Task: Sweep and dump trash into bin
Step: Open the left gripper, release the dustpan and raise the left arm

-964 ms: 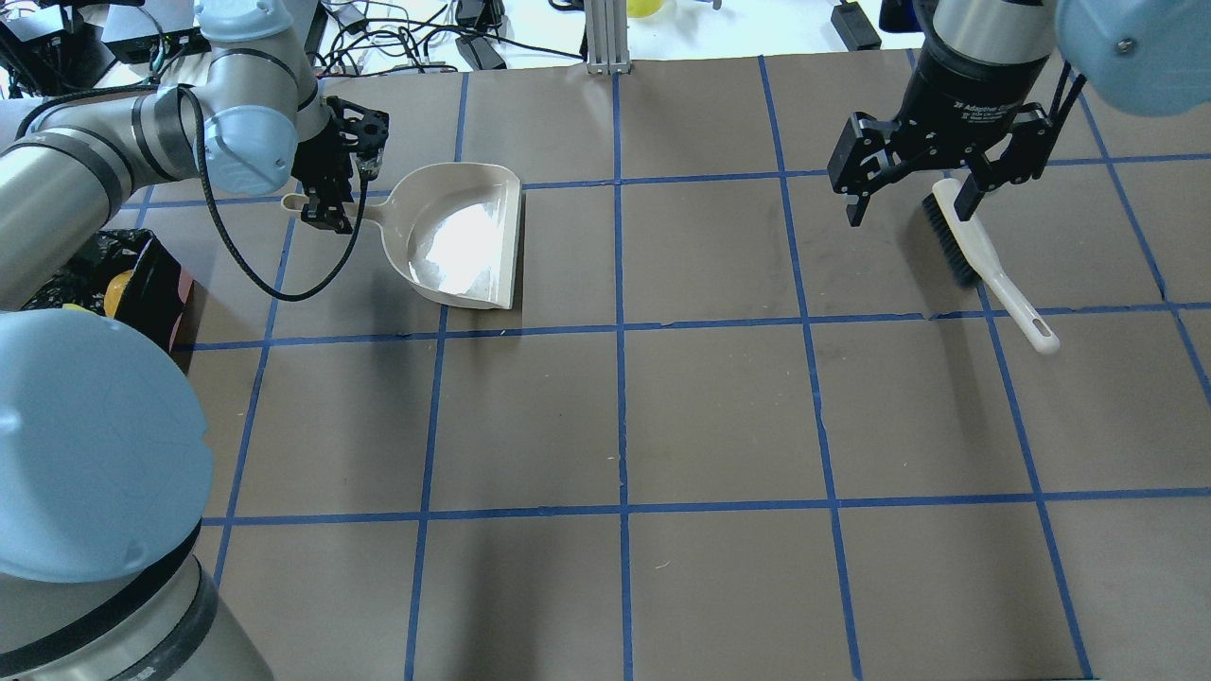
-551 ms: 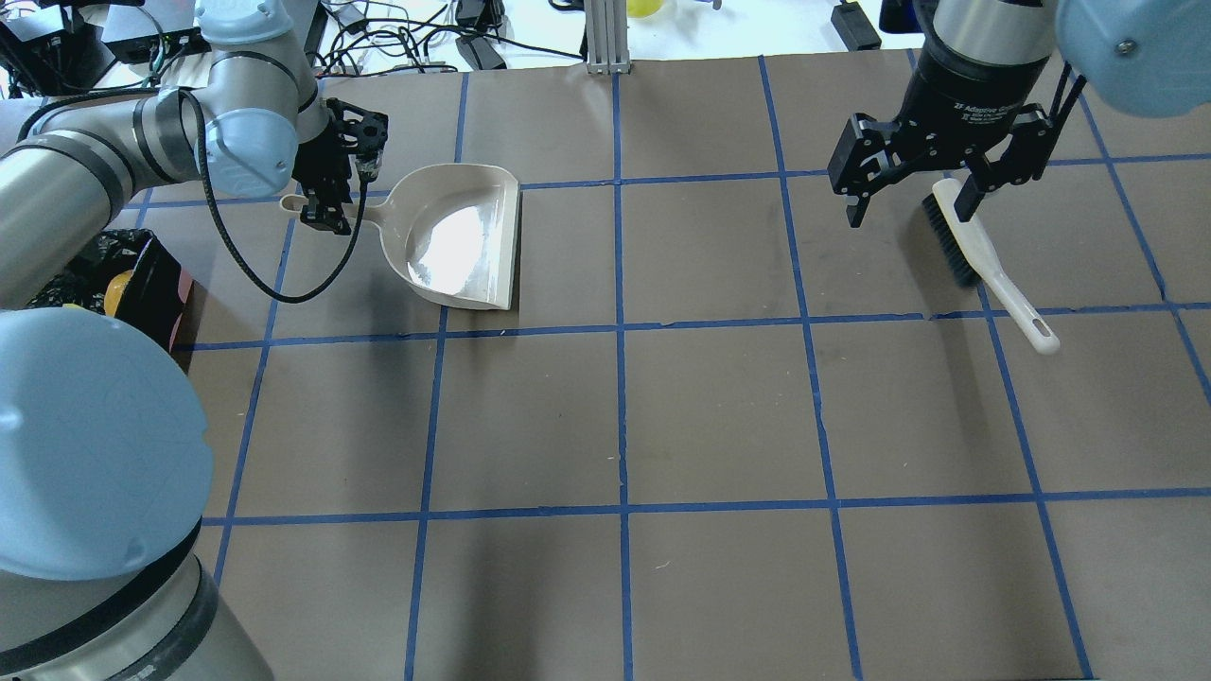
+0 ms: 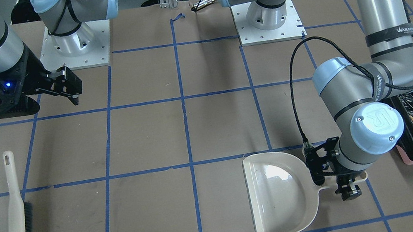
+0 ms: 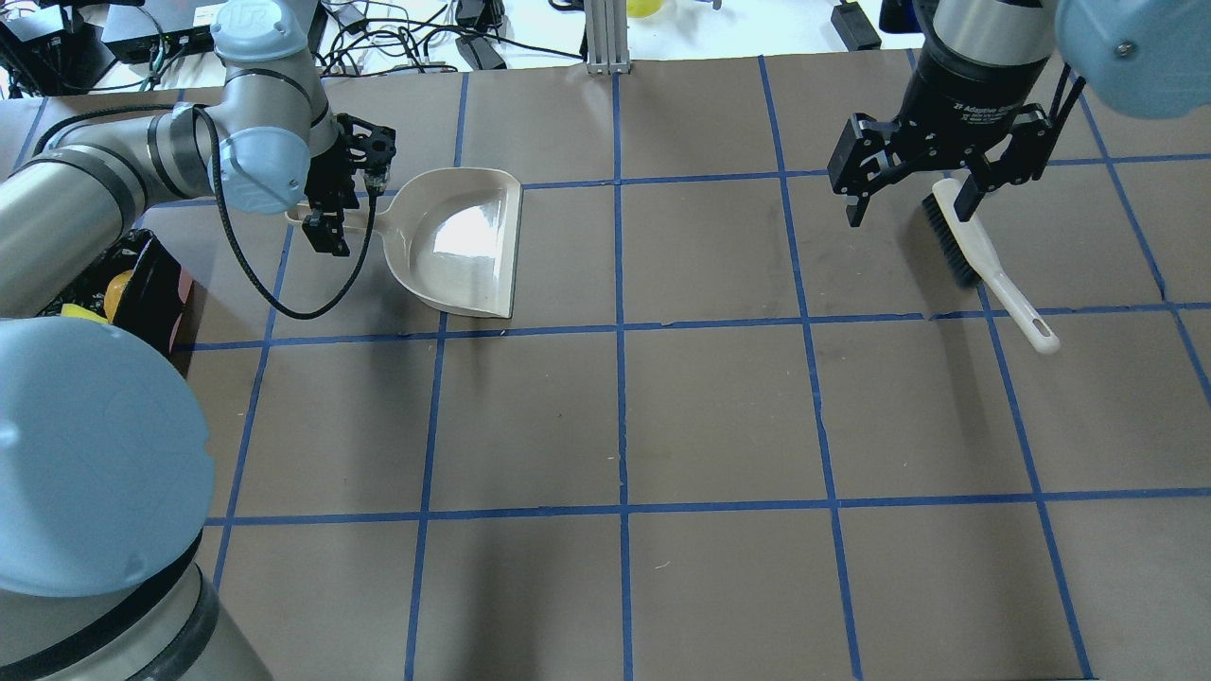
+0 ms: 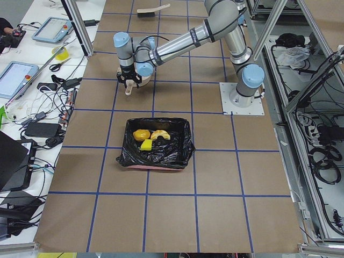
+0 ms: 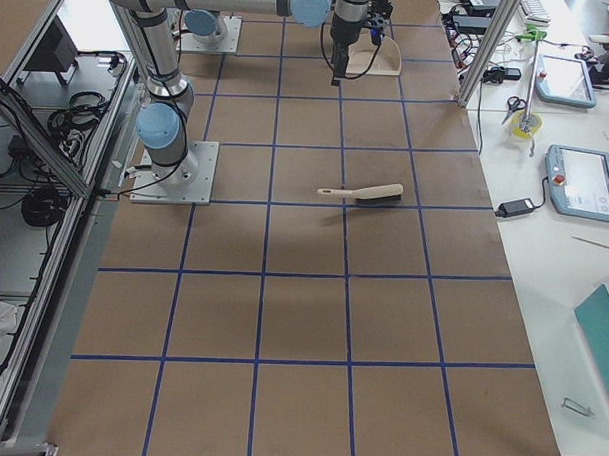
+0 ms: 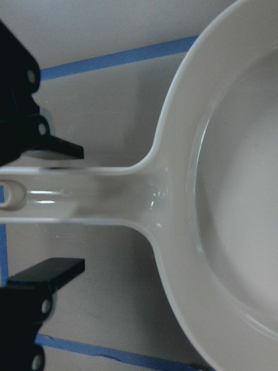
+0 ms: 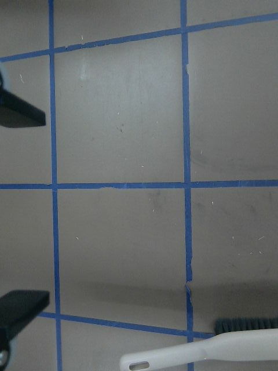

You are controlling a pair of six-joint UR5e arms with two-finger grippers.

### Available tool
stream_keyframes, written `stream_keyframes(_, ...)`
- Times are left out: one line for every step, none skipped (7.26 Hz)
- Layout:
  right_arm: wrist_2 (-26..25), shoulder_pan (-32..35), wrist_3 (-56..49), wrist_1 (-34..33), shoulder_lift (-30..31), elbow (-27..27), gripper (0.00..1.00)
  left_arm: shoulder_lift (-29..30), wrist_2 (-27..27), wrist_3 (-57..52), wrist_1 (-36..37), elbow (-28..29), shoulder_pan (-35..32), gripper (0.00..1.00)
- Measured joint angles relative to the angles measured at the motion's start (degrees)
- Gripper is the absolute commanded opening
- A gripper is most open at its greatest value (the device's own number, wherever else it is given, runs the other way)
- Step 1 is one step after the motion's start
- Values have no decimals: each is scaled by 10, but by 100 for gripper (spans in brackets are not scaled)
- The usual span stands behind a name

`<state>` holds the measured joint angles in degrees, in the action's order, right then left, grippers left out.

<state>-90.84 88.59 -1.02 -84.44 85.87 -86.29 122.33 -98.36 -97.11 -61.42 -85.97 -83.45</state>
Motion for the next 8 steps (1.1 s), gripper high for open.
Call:
stream_keyframes(0,0,0,0,0,0,100,-5,-3,2,4,1,0,100)
stream_keyframes(0,0,0,-1,0,0,100,-17,-4,15,3,3,-1,100)
stream_keyframes(0,0,0,-1,0,0,100,-37,-4,47,-7,2,-2,100)
stream_keyframes(0,0,0,-1,0,0,100,-64,-4,86,-30,-3,-2,100)
stream_keyframes(0,0,0,-1,0,0,100,-98,-1,126,-61,-10,-3,100)
stream_keyframes(0,0,0,0,0,0,100,-138,5,168,-85,-24,-3,100)
stream_keyframes(0,0,0,0,0,0,100,-178,14,198,-96,-43,-3,100)
stream_keyframes(0,0,0,0,0,0,100,-215,26,218,-100,-63,-3,100)
